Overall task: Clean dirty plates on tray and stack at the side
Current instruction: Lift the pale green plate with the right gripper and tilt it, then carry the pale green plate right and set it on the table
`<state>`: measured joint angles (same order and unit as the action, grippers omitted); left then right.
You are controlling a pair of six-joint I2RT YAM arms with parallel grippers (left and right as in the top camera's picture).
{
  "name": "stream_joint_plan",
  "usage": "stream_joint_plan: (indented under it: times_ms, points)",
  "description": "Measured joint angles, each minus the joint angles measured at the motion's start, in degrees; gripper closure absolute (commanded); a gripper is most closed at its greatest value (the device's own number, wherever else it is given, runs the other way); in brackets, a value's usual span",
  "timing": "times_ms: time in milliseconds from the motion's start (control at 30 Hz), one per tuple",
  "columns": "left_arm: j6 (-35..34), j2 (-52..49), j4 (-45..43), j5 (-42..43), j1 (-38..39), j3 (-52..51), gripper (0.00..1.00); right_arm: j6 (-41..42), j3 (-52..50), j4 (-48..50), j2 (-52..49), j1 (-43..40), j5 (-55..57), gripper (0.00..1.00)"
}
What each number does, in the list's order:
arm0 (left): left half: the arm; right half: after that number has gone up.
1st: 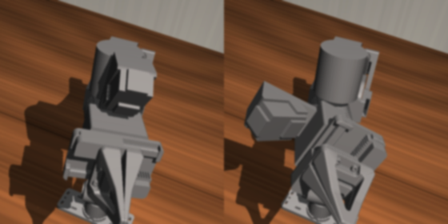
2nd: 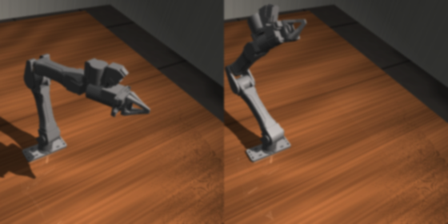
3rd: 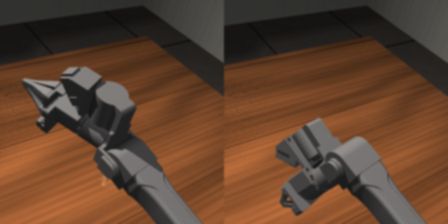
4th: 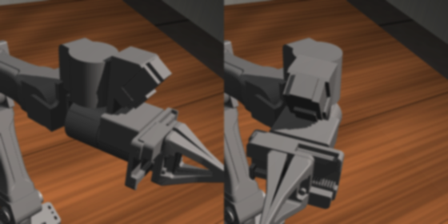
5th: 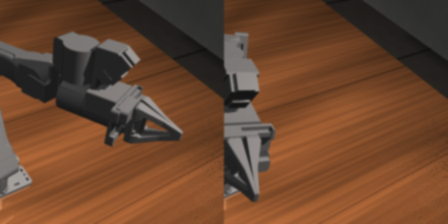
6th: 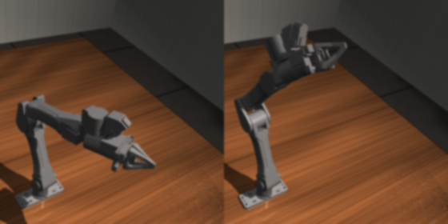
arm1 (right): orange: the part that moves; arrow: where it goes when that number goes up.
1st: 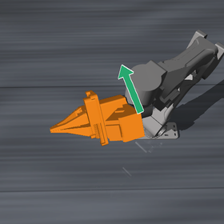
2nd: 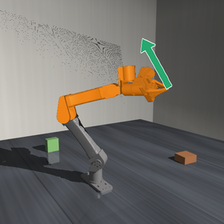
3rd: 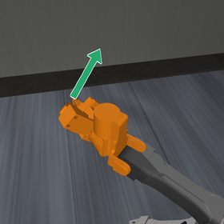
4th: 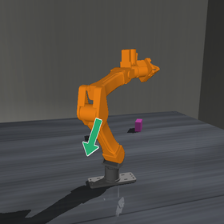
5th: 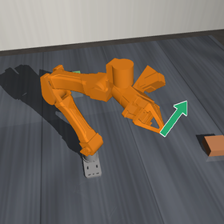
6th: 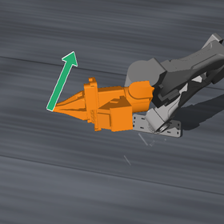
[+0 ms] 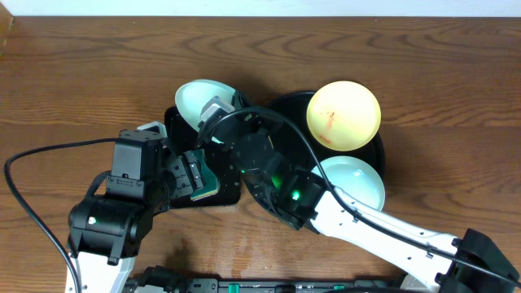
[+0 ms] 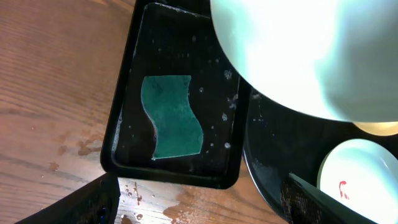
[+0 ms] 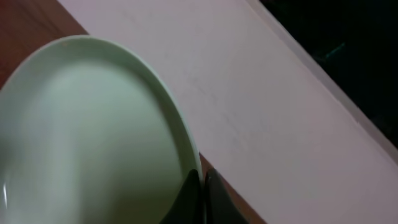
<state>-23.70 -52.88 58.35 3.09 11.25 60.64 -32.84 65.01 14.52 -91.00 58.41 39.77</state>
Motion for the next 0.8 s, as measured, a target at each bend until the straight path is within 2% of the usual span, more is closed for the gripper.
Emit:
stream_joint_plan:
  times_ms: [300,400,533,600,700,800]
  points:
    - [0.0,0.0,0.0,0.0,0.0,0.0,0.17,3.0,0.0,-3.3,0.0,0.0,1.7,0.99]
    - [0.0,0.0,0.0,0.0,0.0,0.0,0.17,13.3,0.3,-10.1,0.0,-0.1,4.6,0.99]
    - [0.0,0.0,0.0,0.0,0.0,0.0,0.17,35.0,0.1,-24.2,0.0,-2.2,2.7,0.99]
    - [0.0,0.0,0.0,0.0,0.0,0.0,0.17,46.5,0.1,-27.6,0.1,-5.7,-5.3,0.99]
    - [0.0,0.0,0.0,0.0,0.0,0.0,0.17,54.5,0.1,-31.8,2.0,-12.9,-18.7,0.99]
    - [0.0,0.0,0.0,0.0,0.0,0.0,0.17,59.1,0.0,-37.9,5.9,-24.2,-31.5,0.99]
